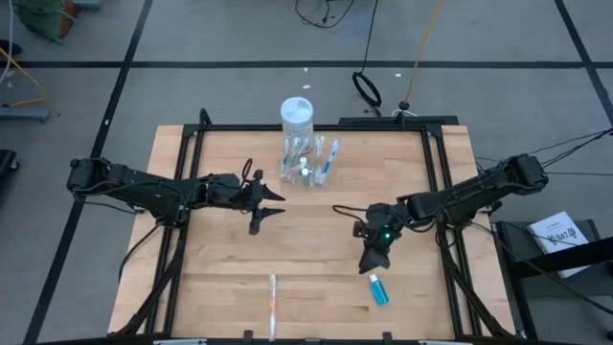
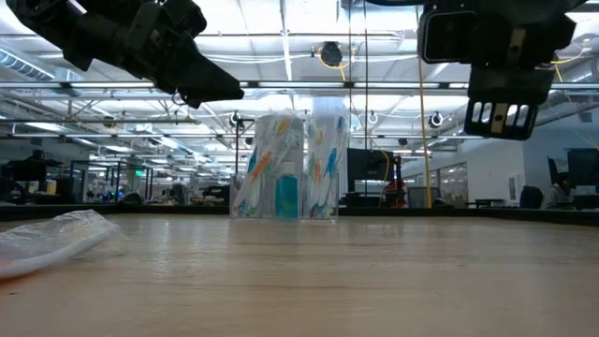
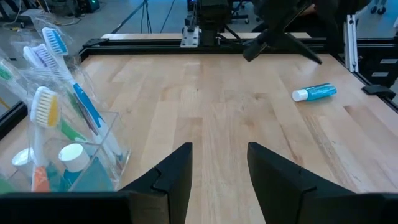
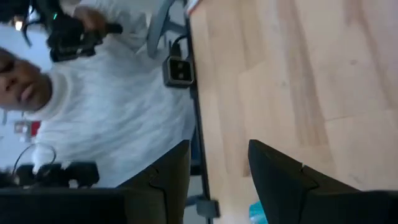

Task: Pick & Place toothbrushing station
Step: Put the blue mouthwash bottle into the transparent organizer

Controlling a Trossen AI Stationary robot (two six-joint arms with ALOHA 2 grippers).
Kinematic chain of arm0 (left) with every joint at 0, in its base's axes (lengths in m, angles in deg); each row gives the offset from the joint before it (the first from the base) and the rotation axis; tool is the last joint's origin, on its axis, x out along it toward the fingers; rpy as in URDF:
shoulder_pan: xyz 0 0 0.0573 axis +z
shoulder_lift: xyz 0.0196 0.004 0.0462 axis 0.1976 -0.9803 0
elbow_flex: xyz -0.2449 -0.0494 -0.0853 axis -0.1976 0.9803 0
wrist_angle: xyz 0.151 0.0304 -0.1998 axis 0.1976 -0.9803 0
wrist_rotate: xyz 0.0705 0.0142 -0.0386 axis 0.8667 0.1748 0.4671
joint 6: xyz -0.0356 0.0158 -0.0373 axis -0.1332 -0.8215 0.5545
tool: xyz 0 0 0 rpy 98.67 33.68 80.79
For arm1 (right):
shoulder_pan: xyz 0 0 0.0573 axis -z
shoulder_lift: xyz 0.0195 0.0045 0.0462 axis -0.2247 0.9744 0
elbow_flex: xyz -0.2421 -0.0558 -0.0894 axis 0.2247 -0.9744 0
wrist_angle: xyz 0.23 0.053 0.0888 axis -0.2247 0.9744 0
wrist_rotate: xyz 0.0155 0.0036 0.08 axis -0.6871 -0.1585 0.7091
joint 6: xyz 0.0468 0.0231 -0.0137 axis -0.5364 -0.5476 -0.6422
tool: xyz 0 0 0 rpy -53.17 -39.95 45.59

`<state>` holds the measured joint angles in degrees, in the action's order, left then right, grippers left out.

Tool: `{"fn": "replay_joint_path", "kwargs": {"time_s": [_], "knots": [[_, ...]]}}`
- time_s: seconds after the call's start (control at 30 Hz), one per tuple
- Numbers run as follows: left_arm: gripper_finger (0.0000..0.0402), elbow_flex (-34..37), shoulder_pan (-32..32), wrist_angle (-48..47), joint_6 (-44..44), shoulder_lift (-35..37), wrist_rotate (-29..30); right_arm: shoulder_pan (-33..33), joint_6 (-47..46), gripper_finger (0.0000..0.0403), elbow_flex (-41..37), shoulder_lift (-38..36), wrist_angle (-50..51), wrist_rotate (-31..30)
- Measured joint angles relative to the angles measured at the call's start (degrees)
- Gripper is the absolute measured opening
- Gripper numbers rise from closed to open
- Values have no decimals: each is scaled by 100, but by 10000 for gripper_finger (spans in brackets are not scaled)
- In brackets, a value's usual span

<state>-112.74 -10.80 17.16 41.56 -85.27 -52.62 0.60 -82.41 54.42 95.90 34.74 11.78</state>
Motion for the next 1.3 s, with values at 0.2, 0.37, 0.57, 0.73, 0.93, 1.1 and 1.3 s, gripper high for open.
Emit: {"fn": "replay_joint_path", "kwargs": {"time_s": [0.2,0.37,0.57,0.73,0.93,1.1,1.3], "knots": [[157,0,0,-38,-125,0,-1,2,-514,153,0,0,-117,-666],[157,0,0,-353,-443,0,2,-42,-1558,153,0,0,-307,-1268],[157,0,0,-800,-855,-2,4,-444,-2308,153,0,21,-142,-2690],[157,0,0,-736,-1181,-2,5,-665,-1565,153,1,152,-131,-2857],[157,-1,8,-728,-1220,-2,7,-667,-3004,153,2,256,540,-1885],[157,-1,7,-756,-1215,-2,9,-826,-4250,153,-2,254,1026,-766],[157,0,7,-765,-1202,-2,9,-1138,-4978,153,0,256,2126,-839]]}}
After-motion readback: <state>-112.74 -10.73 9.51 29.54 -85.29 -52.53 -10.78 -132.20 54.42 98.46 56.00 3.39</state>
